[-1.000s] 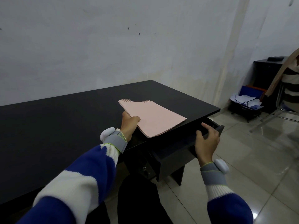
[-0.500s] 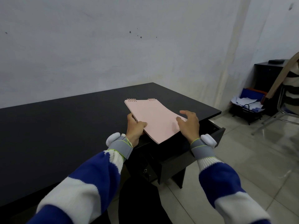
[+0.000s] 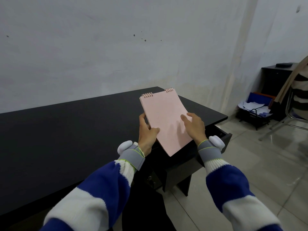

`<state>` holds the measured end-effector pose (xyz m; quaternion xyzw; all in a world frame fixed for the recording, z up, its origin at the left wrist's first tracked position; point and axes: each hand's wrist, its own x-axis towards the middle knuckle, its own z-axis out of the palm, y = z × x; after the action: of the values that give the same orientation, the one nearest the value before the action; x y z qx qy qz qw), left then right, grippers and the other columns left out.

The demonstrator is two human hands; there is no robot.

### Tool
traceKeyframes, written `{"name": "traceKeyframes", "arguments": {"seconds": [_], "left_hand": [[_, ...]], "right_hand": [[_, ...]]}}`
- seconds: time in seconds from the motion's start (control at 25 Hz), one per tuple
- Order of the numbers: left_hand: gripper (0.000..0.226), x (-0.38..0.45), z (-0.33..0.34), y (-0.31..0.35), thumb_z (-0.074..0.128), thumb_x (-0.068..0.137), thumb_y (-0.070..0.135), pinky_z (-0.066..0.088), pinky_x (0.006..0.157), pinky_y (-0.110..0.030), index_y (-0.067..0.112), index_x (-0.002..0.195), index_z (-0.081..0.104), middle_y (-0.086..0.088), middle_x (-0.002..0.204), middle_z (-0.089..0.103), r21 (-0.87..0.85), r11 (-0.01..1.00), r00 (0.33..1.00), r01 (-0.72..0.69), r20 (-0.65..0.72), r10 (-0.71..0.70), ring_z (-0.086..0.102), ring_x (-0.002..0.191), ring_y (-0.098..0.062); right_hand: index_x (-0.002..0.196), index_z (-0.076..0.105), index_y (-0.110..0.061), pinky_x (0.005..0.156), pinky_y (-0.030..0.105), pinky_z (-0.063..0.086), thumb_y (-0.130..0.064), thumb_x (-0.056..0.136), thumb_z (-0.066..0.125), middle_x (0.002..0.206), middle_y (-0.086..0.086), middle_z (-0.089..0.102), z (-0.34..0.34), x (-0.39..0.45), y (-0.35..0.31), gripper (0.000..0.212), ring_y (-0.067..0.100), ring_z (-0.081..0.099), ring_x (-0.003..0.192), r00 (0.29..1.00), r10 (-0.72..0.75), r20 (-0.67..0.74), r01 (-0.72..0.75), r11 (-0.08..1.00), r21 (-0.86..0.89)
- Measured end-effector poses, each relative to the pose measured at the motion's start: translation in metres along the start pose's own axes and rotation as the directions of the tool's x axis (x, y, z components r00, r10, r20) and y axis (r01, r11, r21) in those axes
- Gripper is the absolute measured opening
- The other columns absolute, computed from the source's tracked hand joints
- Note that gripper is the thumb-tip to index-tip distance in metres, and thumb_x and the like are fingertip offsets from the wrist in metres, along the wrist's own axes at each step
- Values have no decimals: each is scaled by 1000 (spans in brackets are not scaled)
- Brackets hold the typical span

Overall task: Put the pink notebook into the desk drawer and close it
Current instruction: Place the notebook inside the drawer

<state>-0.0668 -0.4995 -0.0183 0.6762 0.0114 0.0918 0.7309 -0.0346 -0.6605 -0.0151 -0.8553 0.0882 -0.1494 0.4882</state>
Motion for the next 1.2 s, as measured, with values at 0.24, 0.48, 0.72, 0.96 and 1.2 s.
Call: {"name": "traceKeyframes", "arguments": {"seconds": [0.24, 0.48, 0.72, 0.96, 1.2], "left_hand": [[50, -9, 8, -3, 49, 77, -12, 54, 92, -46, 27, 108, 39, 10, 92, 60, 80, 993, 997, -82, 13, 81, 62, 99, -23], [41, -23, 22, -3, 48, 71, -11, 56, 82, -46, 23, 95, 49, 3, 85, 63, 261, 934, 969, -243, 97, 225, 65, 87, -23], [39, -40, 27, -10, 41, 62, -2, 47, 69, -40, 21, 93, 48, 1, 80, 64, 434, 818, 921, -377, 268, 283, 60, 79, -30], [40, -46, 26, -14, 44, 67, -12, 45, 62, -35, 14, 97, 50, -1, 79, 65, 463, 729, 858, -504, 366, 360, 59, 70, -26], [47, -53, 24, -26, 43, 69, -15, 42, 61, -23, 13, 106, 52, 11, 83, 60, 433, 721, 821, -541, 460, 339, 60, 75, -18]], "right_hand": [[145, 37, -16, 117, 44, 27, -54, 91, 45, 151, 8, 41, -5, -8, -1, 67, 28, 33, 142, 998, 36, -55, -23, 973, 231], [140, 41, -17, 113, 46, 34, -69, 86, 35, 143, 5, 48, -10, -16, -1, 76, 26, 45, 133, 987, 117, -112, -51, 882, 469], [146, 34, -24, 112, 53, 36, -76, 82, 25, 146, 4, 49, -12, -21, 6, 83, 25, 48, 132, 957, 249, -151, -62, 681, 730], [143, 39, -23, 110, 49, 41, -71, 80, 43, 141, 6, 54, -20, -28, 13, 79, 24, 55, 126, 942, 314, -120, -54, 493, 868], [144, 33, -14, 99, 46, 45, -25, 90, 53, 128, 9, 54, -25, -30, 12, 58, 33, 56, 118, 924, 315, -218, 41, 485, 873]]}}
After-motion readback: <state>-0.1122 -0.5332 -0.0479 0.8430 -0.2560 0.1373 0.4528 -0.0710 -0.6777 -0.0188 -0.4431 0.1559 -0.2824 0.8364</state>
